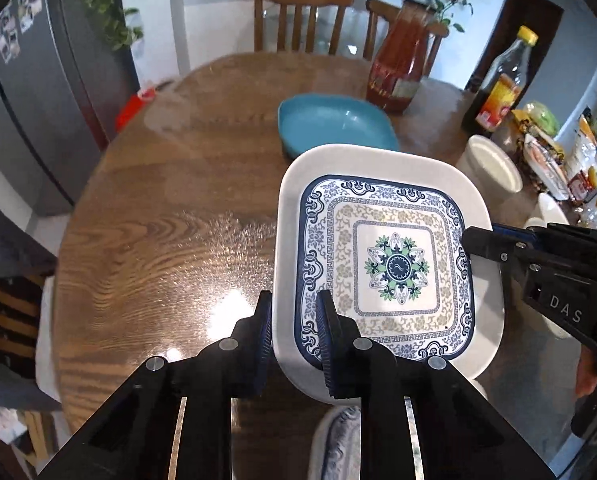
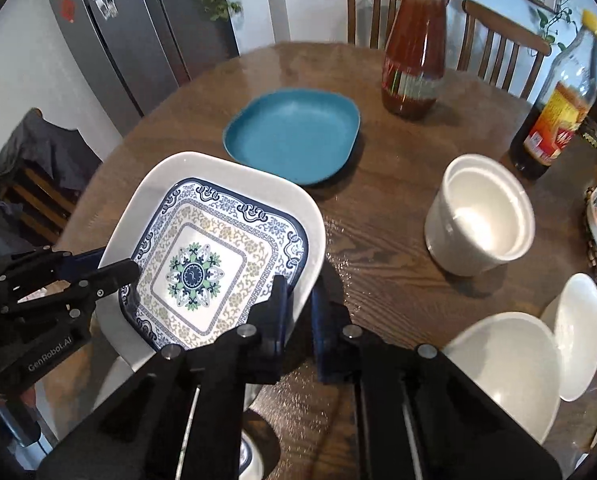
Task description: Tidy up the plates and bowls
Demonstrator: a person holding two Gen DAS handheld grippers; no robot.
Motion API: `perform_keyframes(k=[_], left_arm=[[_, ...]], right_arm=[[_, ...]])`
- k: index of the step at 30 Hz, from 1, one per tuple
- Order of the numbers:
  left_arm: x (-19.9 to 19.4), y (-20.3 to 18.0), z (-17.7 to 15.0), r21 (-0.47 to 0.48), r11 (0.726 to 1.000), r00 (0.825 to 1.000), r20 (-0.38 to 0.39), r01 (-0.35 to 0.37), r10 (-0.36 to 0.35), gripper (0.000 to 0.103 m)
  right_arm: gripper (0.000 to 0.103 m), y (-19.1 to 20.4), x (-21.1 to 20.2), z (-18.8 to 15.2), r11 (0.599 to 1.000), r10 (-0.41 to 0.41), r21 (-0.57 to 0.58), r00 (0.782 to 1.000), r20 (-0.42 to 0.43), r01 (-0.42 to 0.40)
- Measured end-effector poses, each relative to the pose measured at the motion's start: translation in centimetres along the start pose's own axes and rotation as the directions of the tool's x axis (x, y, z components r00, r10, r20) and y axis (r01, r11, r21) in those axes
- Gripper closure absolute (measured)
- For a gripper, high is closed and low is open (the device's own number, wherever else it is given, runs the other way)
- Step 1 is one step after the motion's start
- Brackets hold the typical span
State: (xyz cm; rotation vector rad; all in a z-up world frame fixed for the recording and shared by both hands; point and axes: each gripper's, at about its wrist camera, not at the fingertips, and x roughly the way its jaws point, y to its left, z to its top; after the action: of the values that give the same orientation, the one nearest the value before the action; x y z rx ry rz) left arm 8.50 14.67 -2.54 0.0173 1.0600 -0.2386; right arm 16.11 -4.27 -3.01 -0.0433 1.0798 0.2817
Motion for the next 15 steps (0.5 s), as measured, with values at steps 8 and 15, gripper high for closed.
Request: perform_keyframes(k=[8, 15], left_arm=[[-4.0, -1.5, -1.9, -0.004, 0.999, 0.998, 0.053, -0.044, 0.044, 0.082], [-4.6, -2.8, -4.9, -0.014, 0.997, 0.996, 0.047, -0.080, 0.080, 0.082]], right_arm=[[0.091, -0.1, -4.2, -1.7, 0.997, 0.071, 0.009, 0.996, 0.044, -0.072], [0.091, 0.7, -5.8, -4.4, 0.993, 0.112, -0.038, 0.993, 0.038, -0.111]])
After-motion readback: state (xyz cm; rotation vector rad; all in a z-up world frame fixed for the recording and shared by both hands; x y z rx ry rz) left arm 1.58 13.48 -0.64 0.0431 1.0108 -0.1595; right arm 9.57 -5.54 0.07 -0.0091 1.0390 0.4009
